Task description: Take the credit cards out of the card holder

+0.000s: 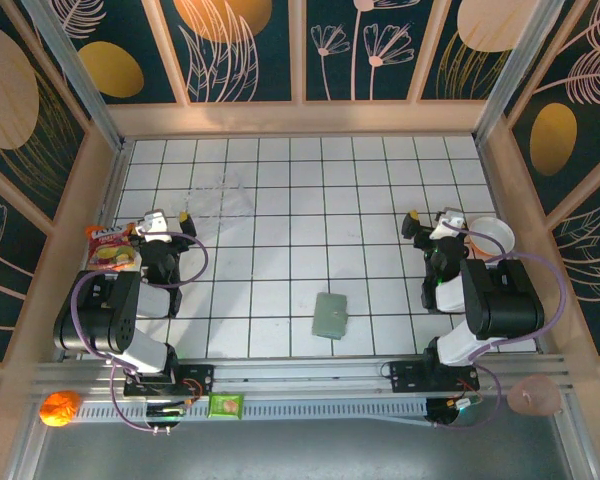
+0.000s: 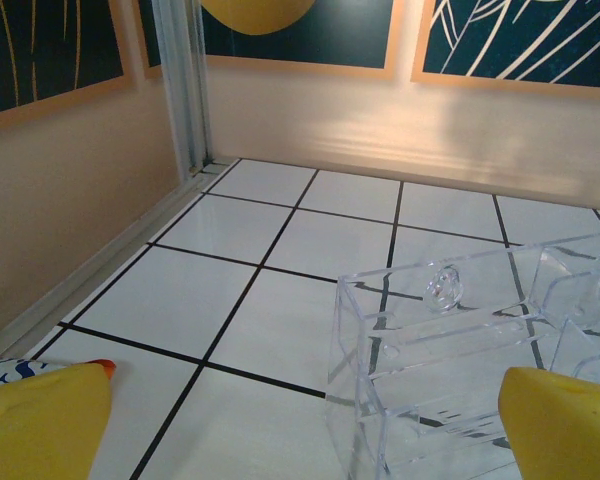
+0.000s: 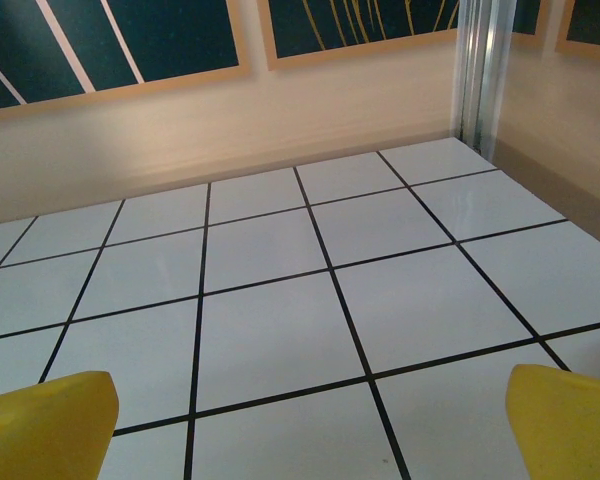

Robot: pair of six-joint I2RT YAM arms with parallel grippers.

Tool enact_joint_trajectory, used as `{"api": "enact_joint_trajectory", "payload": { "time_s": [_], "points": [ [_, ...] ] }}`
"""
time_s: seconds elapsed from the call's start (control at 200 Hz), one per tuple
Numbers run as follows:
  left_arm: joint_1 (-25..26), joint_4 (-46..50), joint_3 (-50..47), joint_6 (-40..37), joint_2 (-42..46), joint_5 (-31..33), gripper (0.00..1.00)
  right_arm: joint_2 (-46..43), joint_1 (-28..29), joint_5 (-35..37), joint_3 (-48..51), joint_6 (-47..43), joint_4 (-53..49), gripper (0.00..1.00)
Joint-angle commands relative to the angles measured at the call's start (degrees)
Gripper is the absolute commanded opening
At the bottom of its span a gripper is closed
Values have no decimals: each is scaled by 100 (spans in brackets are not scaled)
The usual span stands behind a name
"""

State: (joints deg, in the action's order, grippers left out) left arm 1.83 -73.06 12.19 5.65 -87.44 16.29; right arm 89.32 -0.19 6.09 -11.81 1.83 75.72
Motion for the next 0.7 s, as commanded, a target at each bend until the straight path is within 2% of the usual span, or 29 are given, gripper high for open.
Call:
{"api": "enact_joint_trajectory", "payload": {
  "time_s": [0.0, 0.691],
  "points": [
    [-16, -162, 56, -11, 29, -100, 99, 50, -22, -9, 8, -33, 221, 99],
    [-19, -141, 66, -11, 34, -105, 99, 40, -59, -94, -9, -8, 177, 99]
  ]
}}
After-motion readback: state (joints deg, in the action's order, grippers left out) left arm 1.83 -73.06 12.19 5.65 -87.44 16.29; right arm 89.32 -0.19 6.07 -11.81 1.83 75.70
